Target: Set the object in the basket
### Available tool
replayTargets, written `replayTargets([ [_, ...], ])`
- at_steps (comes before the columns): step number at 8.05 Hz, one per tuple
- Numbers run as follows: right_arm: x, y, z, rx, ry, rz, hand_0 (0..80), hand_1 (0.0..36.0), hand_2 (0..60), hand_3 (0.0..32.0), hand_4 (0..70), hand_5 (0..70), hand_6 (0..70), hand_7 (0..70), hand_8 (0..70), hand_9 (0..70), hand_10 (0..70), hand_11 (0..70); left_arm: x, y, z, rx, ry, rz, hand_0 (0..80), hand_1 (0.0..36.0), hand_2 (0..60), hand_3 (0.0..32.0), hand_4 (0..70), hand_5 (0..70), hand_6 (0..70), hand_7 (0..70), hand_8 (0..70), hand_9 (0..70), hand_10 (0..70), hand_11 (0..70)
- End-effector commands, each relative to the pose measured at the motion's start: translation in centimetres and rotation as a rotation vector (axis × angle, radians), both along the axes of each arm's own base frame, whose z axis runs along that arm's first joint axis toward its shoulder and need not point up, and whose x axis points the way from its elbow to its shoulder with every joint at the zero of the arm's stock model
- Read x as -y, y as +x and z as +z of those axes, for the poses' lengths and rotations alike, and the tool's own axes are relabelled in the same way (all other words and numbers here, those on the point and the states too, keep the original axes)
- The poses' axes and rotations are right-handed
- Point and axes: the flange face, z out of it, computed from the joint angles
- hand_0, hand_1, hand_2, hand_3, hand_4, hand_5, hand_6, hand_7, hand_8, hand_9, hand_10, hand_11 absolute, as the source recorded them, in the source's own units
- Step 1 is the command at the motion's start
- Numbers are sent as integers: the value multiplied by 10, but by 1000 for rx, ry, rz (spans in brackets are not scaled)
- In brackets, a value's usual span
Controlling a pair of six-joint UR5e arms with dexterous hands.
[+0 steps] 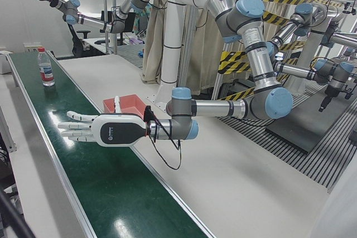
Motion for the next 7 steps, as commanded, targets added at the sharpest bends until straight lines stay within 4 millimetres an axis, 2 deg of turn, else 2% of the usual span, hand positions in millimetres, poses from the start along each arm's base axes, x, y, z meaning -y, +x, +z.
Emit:
replayTargets([
  [1, 0, 0, 0, 0, 0, 0, 0, 0, 0, 0, 0, 0, 0, 0, 0, 0, 0, 0, 0, 0, 0, 0, 0, 0, 499, 109, 0, 0, 133, 195, 36, 14, 21, 13, 64, 106],
  [7, 0, 0, 0, 0, 0, 0, 0, 0, 0, 0, 0, 0, 0, 0, 0, 0, 0, 0, 0, 4, 0, 8, -4, 4, 505, 115, 0, 0, 150, 198, 44, 19, 32, 20, 70, 114],
])
